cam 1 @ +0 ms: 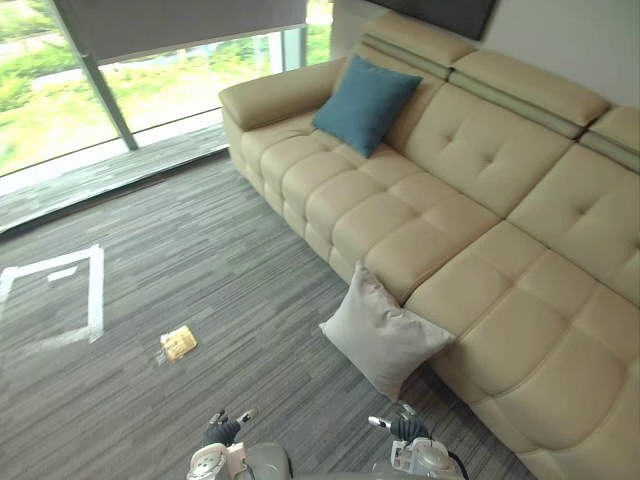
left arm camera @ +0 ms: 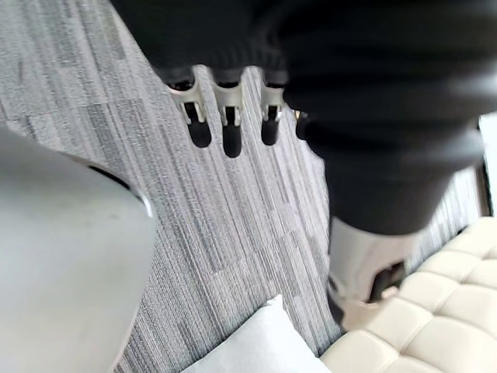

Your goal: Pick up cushions and gather them together orderly.

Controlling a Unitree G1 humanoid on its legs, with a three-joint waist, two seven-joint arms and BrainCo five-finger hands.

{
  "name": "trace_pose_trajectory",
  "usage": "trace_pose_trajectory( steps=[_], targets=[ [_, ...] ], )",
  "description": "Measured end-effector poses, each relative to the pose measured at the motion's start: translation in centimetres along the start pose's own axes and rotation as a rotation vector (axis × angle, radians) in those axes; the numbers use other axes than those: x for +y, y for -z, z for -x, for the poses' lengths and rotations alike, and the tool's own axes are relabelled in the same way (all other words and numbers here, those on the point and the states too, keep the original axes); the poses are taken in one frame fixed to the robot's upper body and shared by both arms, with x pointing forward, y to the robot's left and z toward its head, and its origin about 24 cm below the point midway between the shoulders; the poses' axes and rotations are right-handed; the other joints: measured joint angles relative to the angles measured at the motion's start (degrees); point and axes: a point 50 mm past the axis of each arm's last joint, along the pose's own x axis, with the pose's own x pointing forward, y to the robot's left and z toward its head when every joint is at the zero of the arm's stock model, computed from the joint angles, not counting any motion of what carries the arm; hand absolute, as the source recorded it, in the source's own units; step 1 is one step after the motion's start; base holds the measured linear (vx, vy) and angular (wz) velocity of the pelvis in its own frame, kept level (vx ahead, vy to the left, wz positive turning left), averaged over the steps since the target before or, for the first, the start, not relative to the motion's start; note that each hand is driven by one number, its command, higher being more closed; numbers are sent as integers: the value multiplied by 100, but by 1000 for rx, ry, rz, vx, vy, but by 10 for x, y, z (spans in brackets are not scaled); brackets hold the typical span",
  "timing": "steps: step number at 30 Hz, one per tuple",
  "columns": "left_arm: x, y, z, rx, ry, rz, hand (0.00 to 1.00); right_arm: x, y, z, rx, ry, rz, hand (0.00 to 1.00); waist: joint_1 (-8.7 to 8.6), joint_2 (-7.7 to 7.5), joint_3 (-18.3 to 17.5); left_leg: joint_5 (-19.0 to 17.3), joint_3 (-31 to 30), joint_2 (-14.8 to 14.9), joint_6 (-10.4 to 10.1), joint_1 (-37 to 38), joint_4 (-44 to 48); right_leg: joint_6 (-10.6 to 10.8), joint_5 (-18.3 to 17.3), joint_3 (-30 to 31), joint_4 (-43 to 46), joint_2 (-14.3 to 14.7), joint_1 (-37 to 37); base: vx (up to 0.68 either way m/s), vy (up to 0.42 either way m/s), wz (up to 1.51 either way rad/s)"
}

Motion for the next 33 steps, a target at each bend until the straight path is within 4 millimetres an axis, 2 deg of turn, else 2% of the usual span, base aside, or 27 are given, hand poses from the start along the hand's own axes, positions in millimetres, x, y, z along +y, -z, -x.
trace_pose_trajectory(
  steps=[1,3,5,6,7,8,9,11,12,13,14,15,16,18,20,22,23,24,25,26,28,29,33],
  targets=[
    [-1,1,0,6,0,-3,0,2,-1,0,-3,-7,7,0,8,1,2,-64,232,7,14,319,-210,-72,-46,-369,235,-142,-205,117,138,-88],
    [-2,3,1,13,6,-16,0,2,-2,-1,-4,-8,8,0,-10,38,3,-75,481,20,-6,717,-579,-157,-95,-962,-36,-246,-383,112,106,-77],
    [-2,4,1,15,12,-31,0,2,-5,-2,-13,-8,11,0,-85,50,-5,-92,678,50,-74,845,-793,-199,-34,-1466,-969,-188,-527,133,35,-49],
    [-2,5,0,20,14,-43,0,1,-6,-3,-17,-5,11,0,-115,52,-4,-91,759,51,-127,891,-881,-244,107,-1610,-1652,-89,-596,262,-29,-40],
    [-2,7,0,33,19,-64,0,-1,-8,-4,-17,-1,15,0,-165,71,6,-102,804,43,-192,933,-942,-283,424,-1564,-2440,87,-576,268,-61,-27],
    [0,9,1,41,18,-73,0,-3,-9,-5,-15,5,12,0,-195,64,3,-125,790,10,-236,946,-933,-368,712,-1513,-2800,166,-497,412,-132,-2],
    [-3,10,1,47,25,-81,0,-12,-12,-6,-27,31,-4,0,-276,78,42,-205,696,11,-364,1113,-966,-755,1157,-1340,-2835,244,-428,283,-101,10],
    [-13,12,2,49,51,-79,0,-23,-15,-6,-34,67,-23,0,-285,276,107,-180,579,143,-411,1253,-875,-775,895,-1440,-2735,333,-263,327,-158,12],
    [-16,10,2,40,61,-83,0,-30,-16,-6,-36,87,-26,0,-284,332,120,-184,410,245,-418,1146,-455,-786,676,-1478,-2636,352,-182,413,-276,12],
    [-17,7,2,26,64,-78,0,-32,-15,-5,-32,94,-33,0,-284,359,103,-209,177,413,-458,757,512,-769,476,-1483,-2638,429,-74,341,-264,7],
    [-17,6,2,21,63,-75,0,-32,-15,-5,-35,94,-36,0,-285,356,107,-184,86,504,-499,554,983,-757,413,-1480,-2653,481,-22,226,-169,-11],
    [-16,4,2,4,59,-65,0,-33,-14,-5,-33,96,-35,0,-251,405,124,-64,-161,759,-738,62,2101,-824,301,-1432,-2696,632,140,310,-131,-44],
    [-19,4,3,-5,62,-45,0,-35,-12,-4,-25,107,-40,0,-214,441,134,-166,-326,901,-833,-197,2698,-926,230,-1308,-2693,786,342,313,-101,-54],
    [-17,5,4,-7,58,-44,0,-36,-11,-4,-19,113,-43,0,-211,435,135,-275,-386,930,-850,-336,2654,-938,196,-1217,-2751,843,524,277,-44,-61],
    [-16,2,4,-17,56,-45,0,-37,-8,-3,-13,122,-46,0,-202,378,137,-403,-405,834,-701,-510,1944,-888,174,-902,-2934,871,713,294,55,-79],
    [-16,1,3,-20,54,-46,0,-38,-6,-2,-9,130,-53,0,-159,355,132,-394,-769,663,-691,-608,1067,-788,156,-546,-2998,861,774,291,168,-100],
    [-17,0,3,-21,55,-48,0,-38,-5,-2,-7,131,-57,0,-99,344,124,-262,-1250,470,-640,-579,305,-663,125,-221,-2988,861,770,244,238,-97],
    [-18,0,3,-21,55,-48,0,-38,-5,-2,-6,132,-59,0,-98,352,118,-130,-1412,434,-610,-552,89,-615,111,-138,-2976,872,757,270,322,-124],
    [-15,1,2,-15,47,-50,0,-37,-2,-1,5,130,-70,0,-70,335,79,243,-1426,384,-758,-446,-50,-494,92,135,-2983,871,746,215,294,-95],
    [-11,1,1,-9,38,-61,0,-35,0,-1,9,124,-68,0,-62,219,-53,208,-1151,354,-695,-388,-145,-312,197,311,-3135,796,769,220,296,-95],
    [-4,2,0,-1,23,-73,0,-26,9,2,33,104,-77,0,-57,87,-170,162,-824,271,-614,-340,-141,-226,344,466,-3454,661,825,222,291,-78],
    [-2,1,0,3,18,-79,0,-22,11,1,44,94,-83,0,-51,0,-205,161,-624,218,-612,-237,-156,-102,489,602,-3593,599,878,158,230,-73],
    [-1,5,0,23,18,-85,0,-20,13,1,55,83,-77,0,-9,1,-208,126,-250,98,-545,175,-367,-51,629,741,-3666,486,992,67,133,-56]
  ],
)
